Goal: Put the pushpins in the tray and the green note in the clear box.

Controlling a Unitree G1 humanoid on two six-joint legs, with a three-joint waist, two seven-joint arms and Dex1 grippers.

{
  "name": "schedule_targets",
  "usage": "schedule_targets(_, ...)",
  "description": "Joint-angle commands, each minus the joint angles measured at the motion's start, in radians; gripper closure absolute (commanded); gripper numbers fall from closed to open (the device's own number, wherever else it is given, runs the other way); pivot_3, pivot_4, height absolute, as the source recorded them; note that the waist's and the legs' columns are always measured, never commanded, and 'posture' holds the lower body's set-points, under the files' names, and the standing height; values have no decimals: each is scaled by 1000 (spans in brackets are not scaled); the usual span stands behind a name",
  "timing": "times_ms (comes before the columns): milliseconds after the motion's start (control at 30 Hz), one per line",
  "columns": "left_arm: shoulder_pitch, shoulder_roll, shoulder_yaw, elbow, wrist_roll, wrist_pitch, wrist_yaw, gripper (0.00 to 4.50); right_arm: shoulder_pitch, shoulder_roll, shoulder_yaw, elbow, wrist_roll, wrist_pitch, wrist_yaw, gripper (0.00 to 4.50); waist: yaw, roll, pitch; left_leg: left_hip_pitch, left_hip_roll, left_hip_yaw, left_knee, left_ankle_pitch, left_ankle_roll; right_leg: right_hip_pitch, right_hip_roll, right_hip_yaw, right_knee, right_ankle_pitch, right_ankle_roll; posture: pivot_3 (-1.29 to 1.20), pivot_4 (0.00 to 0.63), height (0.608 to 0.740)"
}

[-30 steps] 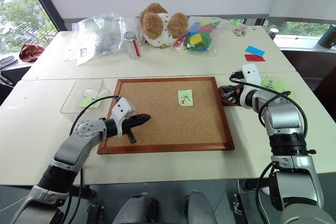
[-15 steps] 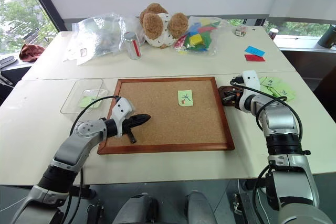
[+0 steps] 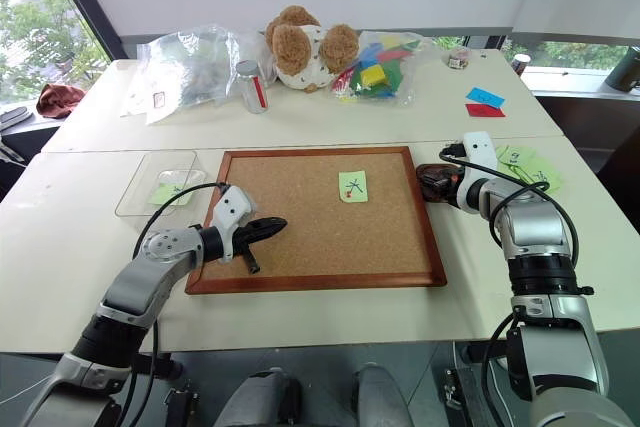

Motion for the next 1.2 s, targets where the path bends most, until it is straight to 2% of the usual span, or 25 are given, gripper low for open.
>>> schedule_targets(33, 18, 5, -22, 28, 21, 22, -1, 4500, -18, -26, -21, -22, -4, -7, 1, 79, 0, 0, 0, 0, 0, 0, 0, 0, 0, 0, 0, 0, 0, 0, 0, 0, 150, 740)
schedule_targets(400, 21, 2, -25, 26, 20, 22, -2, 4500, -33, -38, -32, -201, 64, 74, 50, 79, 0, 0, 0, 0, 0, 0, 0, 0, 0, 0, 0, 0, 0, 0, 0, 0, 150, 740)
schedule_targets(633, 14, 0, -27, 36, 24, 15, -4, 4500, -26, 18, 77, -328, 73, 113, 75, 79, 0, 0, 0, 0, 0, 0, 0, 0, 0, 0, 0, 0, 0, 0, 0, 0, 150, 740)
schedule_targets(1000, 30, 5, -20, 16, 22, 19, 6, 4500, -39, 143, 249, -270, 16, 37, 79, 79, -1, 0, 0, 0, 0, 0, 0, 0, 0, 0, 0, 0, 0, 0, 0, 0, 150, 740)
schedule_targets(1167, 43, 8, -16, 0, 20, 25, 13, 4500, -55, 182, 256, -183, -6, -7, 77, 79, -1, 0, 0, 0, 0, 0, 0, 0, 0, 0, 0, 0, 0, 0, 0, 0, 150, 740)
schedule_targets(1200, 45, 8, -15, -2, 19, 26, 15, 4500, -59, 186, 254, -170, -8, -13, 79, 307, -2, 0, 0, 0, 0, 0, 0, 0, 0, 0, 0, 0, 0, 0, 0, 0, 150, 740)
